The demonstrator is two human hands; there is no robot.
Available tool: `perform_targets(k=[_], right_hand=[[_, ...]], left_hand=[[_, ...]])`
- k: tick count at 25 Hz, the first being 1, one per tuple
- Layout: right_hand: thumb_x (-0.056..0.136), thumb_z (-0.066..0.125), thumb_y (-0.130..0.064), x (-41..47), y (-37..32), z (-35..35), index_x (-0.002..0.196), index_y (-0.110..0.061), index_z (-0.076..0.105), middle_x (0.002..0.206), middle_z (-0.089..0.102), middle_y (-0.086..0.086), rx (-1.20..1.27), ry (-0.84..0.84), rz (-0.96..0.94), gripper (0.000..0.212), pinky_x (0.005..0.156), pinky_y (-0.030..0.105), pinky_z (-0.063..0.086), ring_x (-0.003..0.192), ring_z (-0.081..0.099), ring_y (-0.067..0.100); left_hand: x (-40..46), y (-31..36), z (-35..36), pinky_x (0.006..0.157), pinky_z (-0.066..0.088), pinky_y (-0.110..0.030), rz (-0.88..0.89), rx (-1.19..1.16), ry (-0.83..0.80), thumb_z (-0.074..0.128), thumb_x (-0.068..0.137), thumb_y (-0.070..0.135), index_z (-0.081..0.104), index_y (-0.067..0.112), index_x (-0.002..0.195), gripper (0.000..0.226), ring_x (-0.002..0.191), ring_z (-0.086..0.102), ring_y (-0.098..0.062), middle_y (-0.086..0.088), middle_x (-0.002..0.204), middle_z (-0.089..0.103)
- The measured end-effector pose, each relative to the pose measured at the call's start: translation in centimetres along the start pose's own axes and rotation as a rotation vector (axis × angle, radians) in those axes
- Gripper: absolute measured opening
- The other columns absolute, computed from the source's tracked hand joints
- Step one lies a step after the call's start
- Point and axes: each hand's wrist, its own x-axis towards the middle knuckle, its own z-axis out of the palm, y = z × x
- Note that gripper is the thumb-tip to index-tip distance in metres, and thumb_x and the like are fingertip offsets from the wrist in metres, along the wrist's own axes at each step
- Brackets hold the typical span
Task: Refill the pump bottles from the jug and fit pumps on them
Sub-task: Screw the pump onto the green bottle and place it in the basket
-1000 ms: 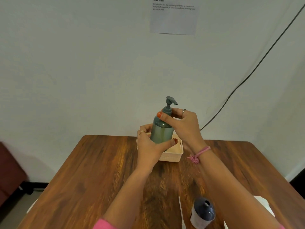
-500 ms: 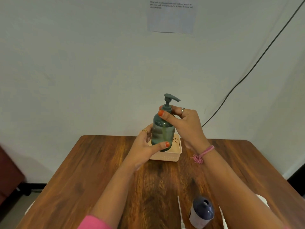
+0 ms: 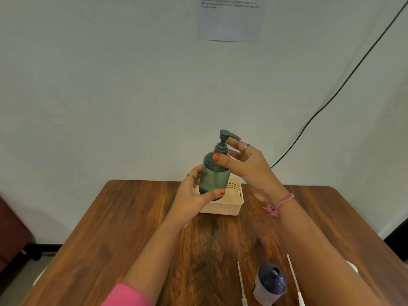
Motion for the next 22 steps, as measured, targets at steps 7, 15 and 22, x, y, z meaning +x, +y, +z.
perform_targets(k=[7, 15, 22], right_hand=[[0.076, 0.077, -0.032, -0.1, 4.2, -0.6, 0.131, -0.029, 0.050, 0.122, 0.061, -0.009, -0.026, -0.067, 0.226, 0.061, 0.089, 0.038, 0.053, 0.112, 0.058, 0.012], [0.082, 0.072, -0.026, 7.4, 8.5, 0.4, 0.132, -0.027, 0.052, 0.125, 0.060, -0.007, -0.160, -0.100, 0.188, 0.053, 0.095, 0.030, 0.045, 0.117, 0.052, 0.007], [0.085, 0.069, -0.014, 14.0, 16.2, 1.9, 0.130, -0.014, 0.042, 0.129, 0.056, 0.005, -0.212, -0.135, 0.327, 0.053, 0.098, 0.034, 0.046, 0.118, 0.053, 0.020]], left_hand=[[2.6, -2.0, -0.7, 0.069, 0.045, -0.002, -0.036, -0.040, 0.024, 0.082, 0.071, 0.014, 0.043, 0.038, 0.116, 0.064, 0.100, 0.051, 0.011, 0.023, 0.113, 0.054], [10.1, -5.6, -2.7, 0.095, 0.047, -0.032, -0.105, 0.136, 0.099, 0.089, 0.061, 0.027, 0.049, 0.033, 0.121, 0.072, 0.117, 0.051, -0.012, 0.007, 0.125, 0.055], [16.6, -10.6, -3.2, 0.073, 0.044, -0.015, -0.188, 0.386, 0.076, 0.089, 0.063, 0.024, 0.046, 0.019, 0.132, 0.081, 0.096, 0.055, -0.011, 0.008, 0.111, 0.056]])
